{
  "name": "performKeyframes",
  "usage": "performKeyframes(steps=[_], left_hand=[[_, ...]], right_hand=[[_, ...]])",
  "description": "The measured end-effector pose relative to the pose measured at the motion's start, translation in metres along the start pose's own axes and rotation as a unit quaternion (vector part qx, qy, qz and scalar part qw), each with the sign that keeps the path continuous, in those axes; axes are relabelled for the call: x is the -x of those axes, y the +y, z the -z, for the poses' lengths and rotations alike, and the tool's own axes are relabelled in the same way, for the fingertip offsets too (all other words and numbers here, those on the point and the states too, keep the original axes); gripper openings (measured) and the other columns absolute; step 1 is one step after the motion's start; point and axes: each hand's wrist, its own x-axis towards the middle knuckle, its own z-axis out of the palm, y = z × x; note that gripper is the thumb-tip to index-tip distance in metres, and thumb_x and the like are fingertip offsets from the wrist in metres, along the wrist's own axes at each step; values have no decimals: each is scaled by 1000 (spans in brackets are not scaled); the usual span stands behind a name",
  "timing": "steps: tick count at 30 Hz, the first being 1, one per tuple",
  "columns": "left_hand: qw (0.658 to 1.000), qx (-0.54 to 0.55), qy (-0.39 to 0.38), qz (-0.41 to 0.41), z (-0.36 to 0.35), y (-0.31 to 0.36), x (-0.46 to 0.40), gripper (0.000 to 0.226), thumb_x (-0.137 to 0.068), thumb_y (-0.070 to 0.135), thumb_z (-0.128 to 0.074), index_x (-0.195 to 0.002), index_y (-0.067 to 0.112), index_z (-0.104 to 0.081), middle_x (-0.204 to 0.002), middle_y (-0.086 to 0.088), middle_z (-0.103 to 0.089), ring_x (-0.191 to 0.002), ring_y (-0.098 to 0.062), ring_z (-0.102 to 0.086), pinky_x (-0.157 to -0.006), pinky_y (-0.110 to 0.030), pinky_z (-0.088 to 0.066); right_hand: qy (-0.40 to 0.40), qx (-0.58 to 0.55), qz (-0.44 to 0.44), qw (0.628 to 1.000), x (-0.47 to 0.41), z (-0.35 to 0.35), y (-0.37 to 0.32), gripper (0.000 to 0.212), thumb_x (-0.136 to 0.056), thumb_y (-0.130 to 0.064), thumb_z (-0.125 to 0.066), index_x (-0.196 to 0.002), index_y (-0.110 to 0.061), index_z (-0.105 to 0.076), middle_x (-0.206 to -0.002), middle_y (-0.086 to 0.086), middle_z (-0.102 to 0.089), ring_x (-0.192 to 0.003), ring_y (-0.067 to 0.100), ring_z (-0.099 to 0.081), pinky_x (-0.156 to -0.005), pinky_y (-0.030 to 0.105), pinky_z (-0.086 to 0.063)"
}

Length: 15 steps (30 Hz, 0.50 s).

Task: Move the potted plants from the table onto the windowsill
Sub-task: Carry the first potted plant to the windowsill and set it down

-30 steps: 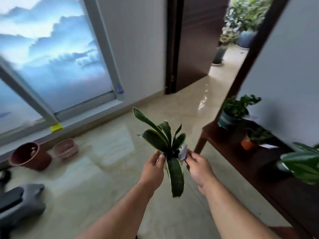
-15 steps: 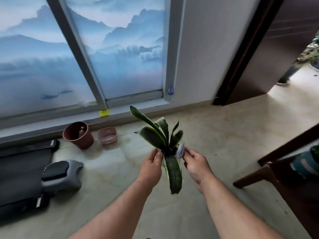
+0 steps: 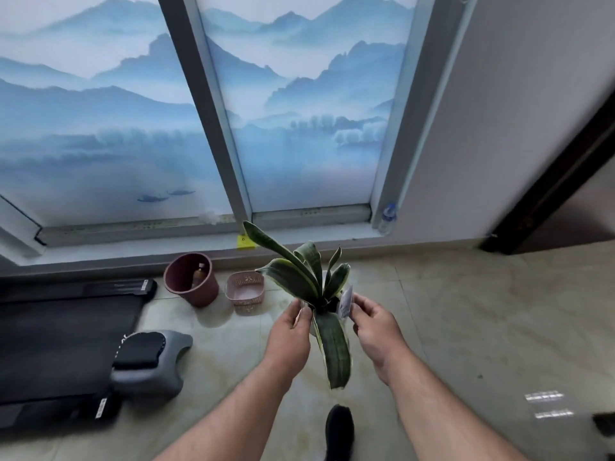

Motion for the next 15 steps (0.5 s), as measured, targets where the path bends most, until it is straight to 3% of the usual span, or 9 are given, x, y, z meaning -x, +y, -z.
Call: performKeyframes(steps=[8, 12, 15], left_hand=[[998, 44, 32, 43, -11, 20, -152, 52, -100, 35, -53, -150, 24, -43, -147, 16, -50, -134, -9, -50, -114, -43, -40], [997, 43, 43, 54, -4, 23, -212, 53, -97, 41, -52, -147, 24, -46, -146, 11, -54, -134, -10, -51, -114, -44, -40], [996, 49, 49, 64, 5, 27, -255, 53, -97, 41, -52, -147, 25, -46, -145, 12, -55, -133, -10, -51, -114, -44, -41]], right_hand=[[-36, 17, -24, 999, -164, -28, -28, 32, -104, -17, -55, -94, -43, -71, -112, -17, -74, -113, 3, -64, -102, 26, -47], [-60, 33, -32, 997, -228, -51, -38, 37, -105, -13, -52, -93, -42, -71, -107, -21, -73, -111, 0, -64, -103, 25, -47], [-69, 39, -37, 996, -270, -71, -43, 38, -105, -11, -51, -93, -41, -72, -109, -18, -75, -115, 4, -66, -108, 30, -48]])
